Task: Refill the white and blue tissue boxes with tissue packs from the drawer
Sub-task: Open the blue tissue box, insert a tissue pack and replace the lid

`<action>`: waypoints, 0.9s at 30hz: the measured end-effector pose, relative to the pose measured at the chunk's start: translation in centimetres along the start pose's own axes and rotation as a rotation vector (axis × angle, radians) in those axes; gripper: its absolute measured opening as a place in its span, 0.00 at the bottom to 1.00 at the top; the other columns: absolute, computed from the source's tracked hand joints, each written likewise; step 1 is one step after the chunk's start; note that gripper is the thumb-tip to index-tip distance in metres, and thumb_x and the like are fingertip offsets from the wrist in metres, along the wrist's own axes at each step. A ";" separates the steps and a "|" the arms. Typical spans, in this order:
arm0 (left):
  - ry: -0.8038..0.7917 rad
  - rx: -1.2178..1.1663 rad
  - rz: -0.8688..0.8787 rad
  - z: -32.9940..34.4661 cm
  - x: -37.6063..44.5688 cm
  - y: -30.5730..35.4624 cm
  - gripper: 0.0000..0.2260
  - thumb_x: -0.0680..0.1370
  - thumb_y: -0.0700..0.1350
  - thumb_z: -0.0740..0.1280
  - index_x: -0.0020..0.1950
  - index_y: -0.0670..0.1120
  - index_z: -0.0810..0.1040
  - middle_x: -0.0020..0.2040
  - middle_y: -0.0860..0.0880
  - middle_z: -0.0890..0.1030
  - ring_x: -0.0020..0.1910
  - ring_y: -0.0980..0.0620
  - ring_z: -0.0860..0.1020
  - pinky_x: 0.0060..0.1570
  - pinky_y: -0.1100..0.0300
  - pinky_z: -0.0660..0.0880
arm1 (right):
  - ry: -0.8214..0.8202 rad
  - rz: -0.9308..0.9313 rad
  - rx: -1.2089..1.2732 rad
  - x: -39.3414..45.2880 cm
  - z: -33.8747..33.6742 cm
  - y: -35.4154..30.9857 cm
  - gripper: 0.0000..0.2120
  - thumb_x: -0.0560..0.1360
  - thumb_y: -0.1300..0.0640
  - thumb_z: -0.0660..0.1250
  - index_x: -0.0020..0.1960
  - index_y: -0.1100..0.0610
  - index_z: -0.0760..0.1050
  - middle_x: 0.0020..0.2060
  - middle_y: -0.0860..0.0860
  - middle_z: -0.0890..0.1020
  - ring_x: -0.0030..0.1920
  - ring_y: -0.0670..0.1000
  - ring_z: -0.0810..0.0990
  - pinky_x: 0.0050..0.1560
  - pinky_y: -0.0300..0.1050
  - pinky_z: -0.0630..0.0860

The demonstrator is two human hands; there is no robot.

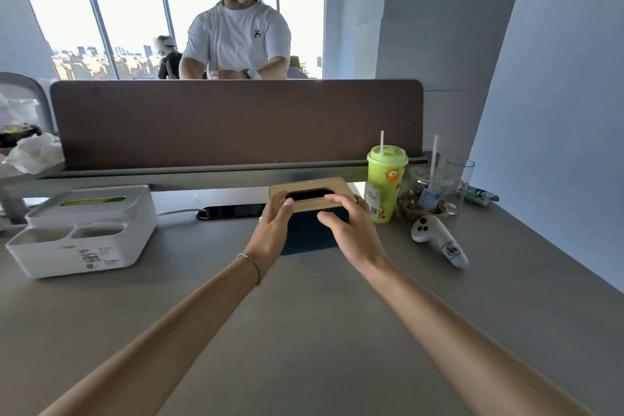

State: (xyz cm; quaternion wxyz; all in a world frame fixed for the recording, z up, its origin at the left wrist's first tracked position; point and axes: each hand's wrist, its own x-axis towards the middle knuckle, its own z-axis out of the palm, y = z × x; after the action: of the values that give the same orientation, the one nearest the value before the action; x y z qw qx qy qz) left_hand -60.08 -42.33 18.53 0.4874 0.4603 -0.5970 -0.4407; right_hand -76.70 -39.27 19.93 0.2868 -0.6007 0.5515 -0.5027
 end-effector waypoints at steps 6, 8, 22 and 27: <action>0.003 0.053 -0.037 -6.6 -9.0 1.2 0.21 0.82 0.64 0.54 0.75 0.63 0.64 0.74 0.55 0.69 0.74 0.51 0.66 0.75 0.43 0.61 | -0.143 -0.071 0.016 -7.7 2.7 -4.0 0.23 0.69 0.45 0.68 0.64 0.42 0.77 0.69 0.45 0.69 0.59 0.29 0.67 0.54 0.28 0.63; 0.010 0.047 -0.036 -8.4 -12.4 1.6 0.20 0.82 0.63 0.54 0.74 0.63 0.66 0.74 0.56 0.70 0.74 0.53 0.67 0.75 0.44 0.61 | -0.183 -0.103 0.018 -10.2 3.8 -4.7 0.19 0.72 0.49 0.70 0.63 0.43 0.76 0.69 0.45 0.69 0.61 0.30 0.67 0.54 0.26 0.64; 0.140 0.027 0.003 -12.6 -23.2 -0.5 0.20 0.78 0.63 0.57 0.71 0.69 0.65 0.73 0.60 0.67 0.73 0.61 0.62 0.69 0.62 0.61 | -0.285 -0.127 0.018 -18.6 9.1 -4.3 0.19 0.71 0.51 0.70 0.59 0.36 0.75 0.72 0.43 0.65 0.75 0.42 0.63 0.76 0.50 0.62; 0.298 -0.006 0.043 -14.4 -21.3 -0.9 0.21 0.82 0.61 0.59 0.75 0.61 0.64 0.72 0.59 0.69 0.71 0.62 0.66 0.64 0.68 0.63 | -0.107 -0.333 -0.129 -15.3 8.8 -5.9 0.16 0.72 0.52 0.67 0.59 0.46 0.78 0.61 0.45 0.76 0.66 0.45 0.72 0.66 0.38 0.65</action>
State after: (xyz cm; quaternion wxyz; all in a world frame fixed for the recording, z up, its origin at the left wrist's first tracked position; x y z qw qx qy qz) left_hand -43.64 -22.80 15.91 0.5811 0.5062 -0.5267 -0.3587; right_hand -64.62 -25.27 17.95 0.1895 -0.7268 0.4594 -0.4741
